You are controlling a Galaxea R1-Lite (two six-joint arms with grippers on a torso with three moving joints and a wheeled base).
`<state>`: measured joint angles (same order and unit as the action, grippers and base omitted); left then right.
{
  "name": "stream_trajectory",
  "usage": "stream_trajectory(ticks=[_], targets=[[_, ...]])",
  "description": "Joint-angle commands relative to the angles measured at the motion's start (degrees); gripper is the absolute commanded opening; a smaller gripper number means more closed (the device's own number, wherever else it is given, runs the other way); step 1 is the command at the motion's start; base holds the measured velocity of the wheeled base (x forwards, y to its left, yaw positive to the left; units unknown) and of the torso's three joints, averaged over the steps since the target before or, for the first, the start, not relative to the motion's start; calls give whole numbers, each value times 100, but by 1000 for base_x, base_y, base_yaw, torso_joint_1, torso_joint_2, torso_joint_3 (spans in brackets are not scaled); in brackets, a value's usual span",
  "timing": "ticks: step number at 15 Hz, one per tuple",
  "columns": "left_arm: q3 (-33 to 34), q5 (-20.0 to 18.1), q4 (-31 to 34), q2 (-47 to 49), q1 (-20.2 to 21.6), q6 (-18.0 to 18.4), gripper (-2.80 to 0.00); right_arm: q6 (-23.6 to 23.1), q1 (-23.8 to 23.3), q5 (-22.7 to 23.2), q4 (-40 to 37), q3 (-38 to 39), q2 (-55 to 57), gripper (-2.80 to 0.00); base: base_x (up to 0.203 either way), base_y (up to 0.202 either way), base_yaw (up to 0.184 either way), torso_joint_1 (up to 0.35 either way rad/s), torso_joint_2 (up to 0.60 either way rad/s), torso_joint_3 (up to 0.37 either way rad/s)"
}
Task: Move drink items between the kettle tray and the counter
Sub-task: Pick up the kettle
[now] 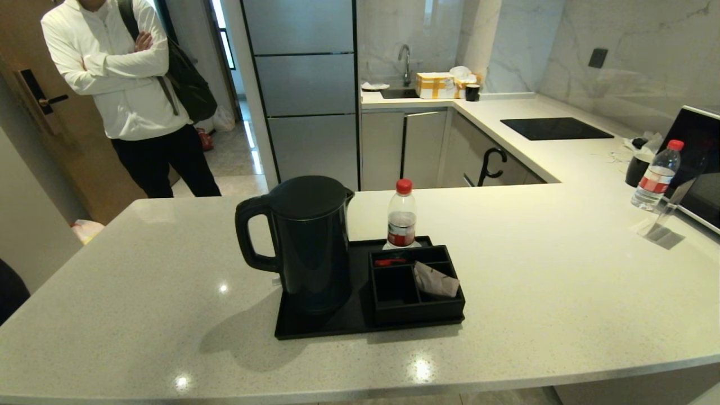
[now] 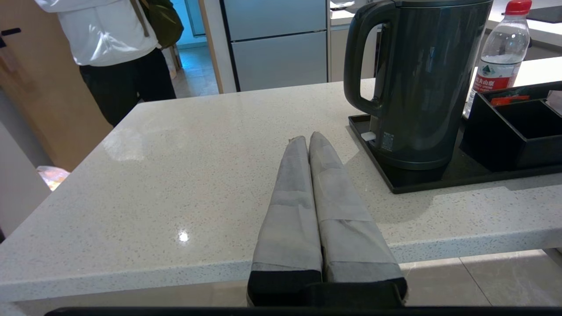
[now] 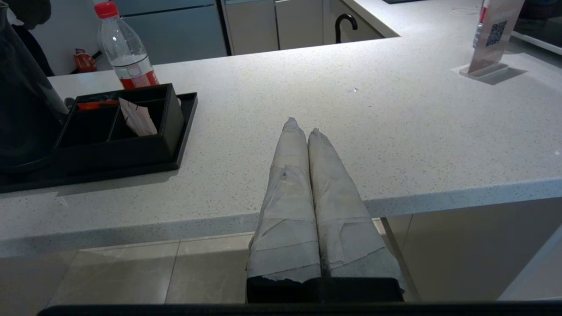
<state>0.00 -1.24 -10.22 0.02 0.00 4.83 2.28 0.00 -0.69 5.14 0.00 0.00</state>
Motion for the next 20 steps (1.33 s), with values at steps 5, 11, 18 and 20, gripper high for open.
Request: stream_trajectory(ticks=[5,11,18,20], targets=[[229,-8,-30,-11,0,0,-280,1,0,-2,4,167,0,-280,0,0,0,0,0,0],[229,-4,-33,-11,0,-9,-280,1,0,-2,4,174,0,-280,0,0,0,0,0,0],[229,1,-33,-11,0,-9,-280,1,0,-2,4,172,0,-280,0,0,0,0,0,0],[229,1,-33,-11,0,10,-280,1,0,-2,0,173,0,-280,0,0,0,0,0,0]])
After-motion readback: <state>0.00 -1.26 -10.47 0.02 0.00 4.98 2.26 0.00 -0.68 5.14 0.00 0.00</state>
